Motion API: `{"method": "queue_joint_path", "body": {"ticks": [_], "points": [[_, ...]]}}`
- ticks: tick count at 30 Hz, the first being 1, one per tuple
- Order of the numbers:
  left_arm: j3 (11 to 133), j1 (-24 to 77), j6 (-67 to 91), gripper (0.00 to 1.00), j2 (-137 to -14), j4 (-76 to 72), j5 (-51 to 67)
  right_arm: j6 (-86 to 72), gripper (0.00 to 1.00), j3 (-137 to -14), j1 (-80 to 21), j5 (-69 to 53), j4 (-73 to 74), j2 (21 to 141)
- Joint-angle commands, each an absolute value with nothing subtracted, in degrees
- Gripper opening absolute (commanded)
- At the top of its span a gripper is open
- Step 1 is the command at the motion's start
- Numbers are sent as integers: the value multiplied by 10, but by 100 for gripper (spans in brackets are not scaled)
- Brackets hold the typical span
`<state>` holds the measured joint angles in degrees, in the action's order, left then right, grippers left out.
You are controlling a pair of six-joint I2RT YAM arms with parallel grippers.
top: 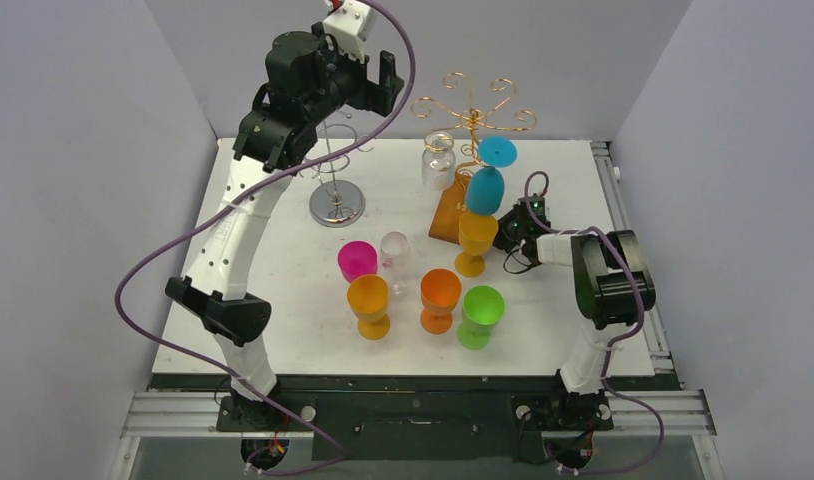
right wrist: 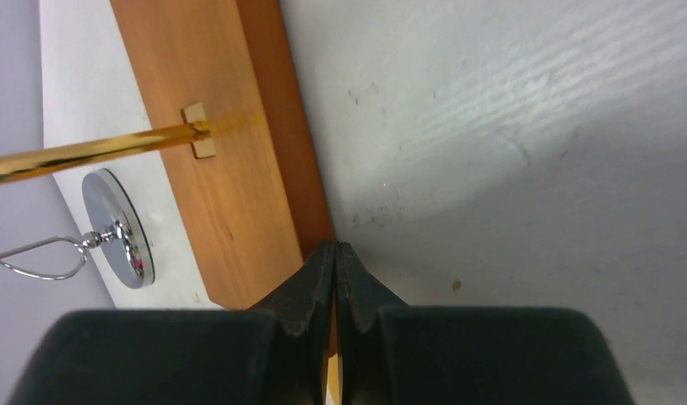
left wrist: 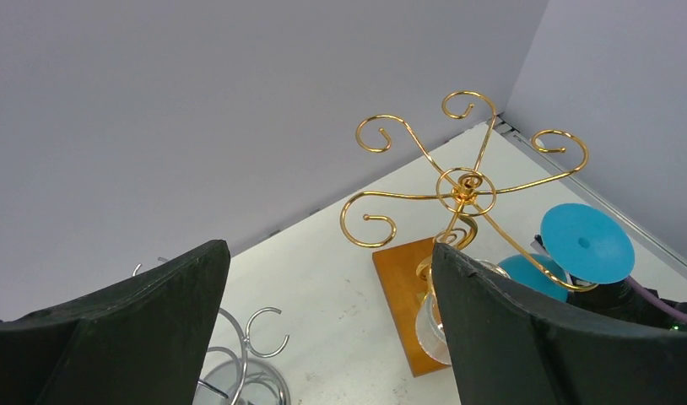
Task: Place the wine glass upside down on the wine glass rack
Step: Move the wine rack to the center of the board.
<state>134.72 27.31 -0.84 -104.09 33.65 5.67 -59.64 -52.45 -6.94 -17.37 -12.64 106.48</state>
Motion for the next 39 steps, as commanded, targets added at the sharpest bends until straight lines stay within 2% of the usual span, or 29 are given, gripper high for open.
{"method": "queue_joint_path", "body": {"ticks": [1, 11, 17, 21, 25, 33, 39], "points": [[1342, 269, -4, 87, -1018, 314, 45, -642, 0, -509, -107, -155, -195, 1083], [1330, 267, -4, 87, -1008, 309, 46, -684, 0, -540, -161, -168, -236, 1121], [1327, 268, -4, 87, -1009, 309, 53, -660, 0, -522, -74, -194, -217, 1062], [1329, 269, 18, 87, -1018, 306, 64, -618, 1, -554, -26, -197, -169, 1023], [1337, 270, 31, 87, -1025, 308, 71, -580, 2, -653, -7, -177, -108, 1044], [1330, 272, 42, 87, -1024, 323, 91, -570, 1, -920, -9, -176, -47, 1223], [1322, 272, 36, 87, -1011, 336, 101, -576, 0, -1028, -15, -182, -39, 1308]]}}
